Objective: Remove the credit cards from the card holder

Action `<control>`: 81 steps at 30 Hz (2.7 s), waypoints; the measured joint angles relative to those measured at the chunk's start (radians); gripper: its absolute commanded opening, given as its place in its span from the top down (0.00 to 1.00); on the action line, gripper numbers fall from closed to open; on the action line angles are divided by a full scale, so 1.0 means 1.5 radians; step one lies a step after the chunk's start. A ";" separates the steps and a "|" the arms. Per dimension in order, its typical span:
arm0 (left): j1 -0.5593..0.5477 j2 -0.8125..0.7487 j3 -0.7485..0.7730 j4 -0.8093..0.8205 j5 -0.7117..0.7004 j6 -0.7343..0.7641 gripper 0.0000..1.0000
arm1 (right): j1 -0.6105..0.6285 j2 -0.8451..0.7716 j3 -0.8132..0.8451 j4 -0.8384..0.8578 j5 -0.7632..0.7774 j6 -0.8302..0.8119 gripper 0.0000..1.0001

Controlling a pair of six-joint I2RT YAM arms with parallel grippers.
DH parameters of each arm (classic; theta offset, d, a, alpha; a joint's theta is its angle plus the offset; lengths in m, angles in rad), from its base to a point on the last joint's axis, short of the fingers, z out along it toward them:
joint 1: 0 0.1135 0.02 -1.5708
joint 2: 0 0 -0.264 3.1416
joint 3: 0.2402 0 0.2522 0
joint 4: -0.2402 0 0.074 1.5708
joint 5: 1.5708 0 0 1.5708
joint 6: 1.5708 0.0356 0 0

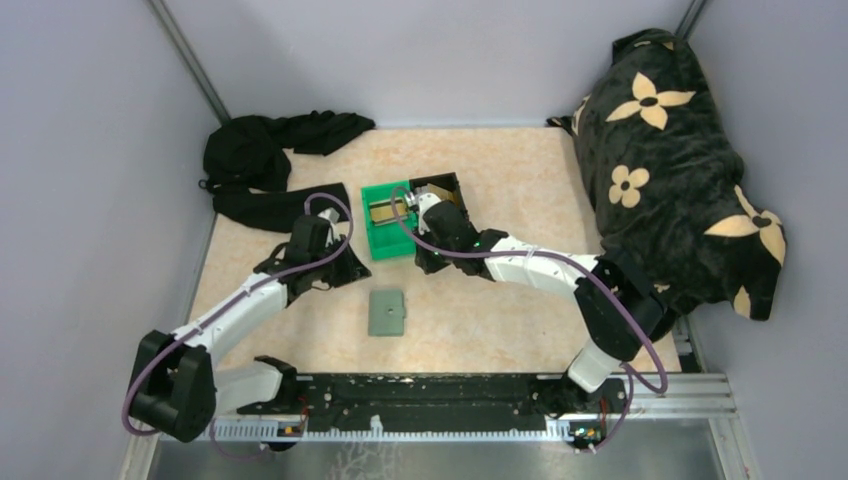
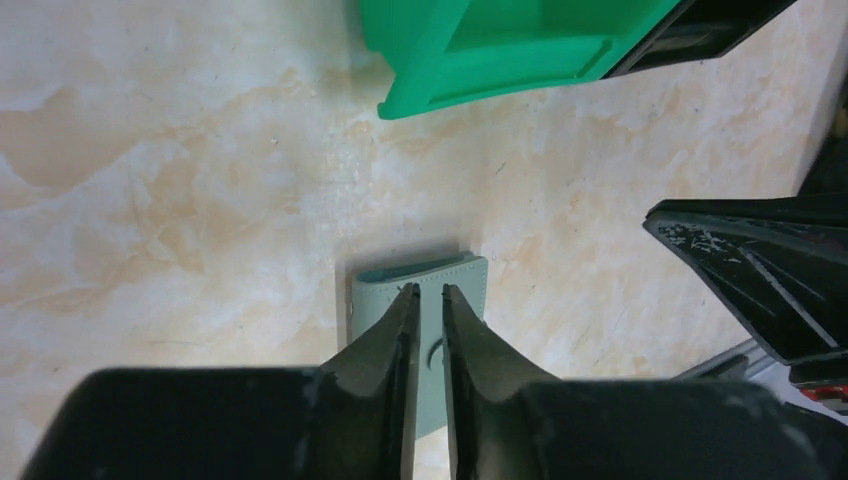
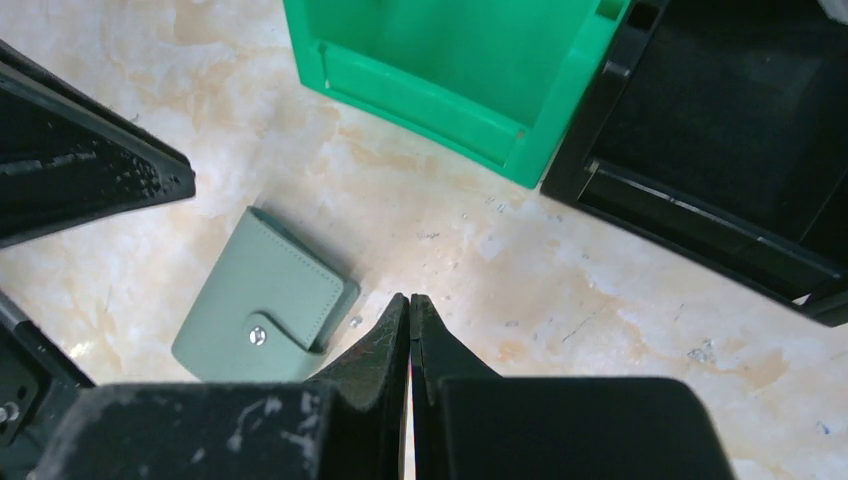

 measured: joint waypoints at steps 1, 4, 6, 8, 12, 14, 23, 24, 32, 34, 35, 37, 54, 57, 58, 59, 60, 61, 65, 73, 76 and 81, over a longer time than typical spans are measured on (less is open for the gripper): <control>0.000 -0.012 0.004 -0.004 -0.002 0.013 1.00 | 0.000 -0.003 -0.005 0.006 -0.006 0.004 1.00; 0.000 -0.029 -0.008 0.005 0.023 0.020 1.00 | 0.006 -0.005 -0.017 0.021 -0.016 0.014 1.00; 0.000 -0.039 -0.032 0.021 0.051 0.023 1.00 | 0.020 -0.005 -0.020 0.022 -0.015 0.017 1.00; -0.001 -0.040 -0.055 0.029 0.069 0.022 1.00 | 0.045 -0.004 -0.020 0.024 -0.004 0.017 0.88; -0.001 -0.022 -0.094 0.047 0.076 0.022 1.00 | 0.107 0.024 -0.007 0.028 0.008 0.018 0.68; -0.001 -0.005 -0.104 0.053 0.076 0.022 1.00 | 0.131 0.053 0.003 0.028 0.013 0.015 0.65; 0.000 0.019 -0.129 0.100 0.075 0.000 1.00 | 0.174 0.093 0.007 0.020 0.034 -0.002 0.49; -0.001 0.023 -0.129 0.106 0.075 -0.001 1.00 | 0.178 0.095 0.007 0.020 0.034 -0.005 0.47; 0.000 0.048 -0.130 0.133 0.085 -0.012 1.00 | 0.194 0.123 0.029 0.013 0.037 -0.021 0.53; 0.001 0.049 -0.130 0.134 0.086 -0.013 1.00 | 0.197 0.128 0.033 0.012 0.047 -0.027 0.57; 0.001 0.049 -0.130 0.134 0.086 -0.013 1.00 | 0.198 0.129 0.033 0.012 0.053 -0.030 0.59; 0.001 0.049 -0.130 0.134 0.085 -0.014 1.00 | 0.201 0.130 0.033 0.011 0.066 -0.036 0.60; 0.000 0.049 -0.128 0.131 0.084 -0.017 1.00 | 0.215 0.131 0.026 0.021 0.129 -0.026 1.00; 0.000 0.048 -0.128 0.130 0.084 -0.018 1.00 | 0.213 0.122 0.011 0.042 0.124 -0.019 1.00; 0.000 0.047 -0.128 0.130 0.084 -0.019 1.00 | 0.209 0.116 0.001 0.051 0.117 -0.015 1.00; -0.001 0.047 -0.128 0.131 0.084 -0.020 1.00 | 0.204 0.108 -0.011 0.061 0.109 -0.009 1.00; -0.001 0.047 -0.129 0.132 0.084 -0.021 1.00 | 0.200 0.099 -0.023 0.068 0.099 -0.004 1.00; -0.002 0.047 -0.128 0.132 0.083 -0.021 1.00 | 0.194 0.087 -0.037 0.077 0.086 0.001 1.00; -0.002 0.047 -0.128 0.132 0.082 -0.023 1.00 | 0.173 0.053 -0.073 0.061 0.059 0.006 1.00; -0.002 0.051 -0.127 0.134 0.086 -0.024 1.00 | 0.170 0.052 -0.074 0.056 0.038 0.010 0.53; -0.002 0.051 -0.127 0.134 0.086 -0.024 1.00 | 0.173 0.052 -0.073 0.057 0.035 -0.002 0.52; -0.002 0.051 -0.127 0.134 0.085 -0.024 1.00 | 0.185 0.053 -0.071 0.055 0.047 -0.049 0.52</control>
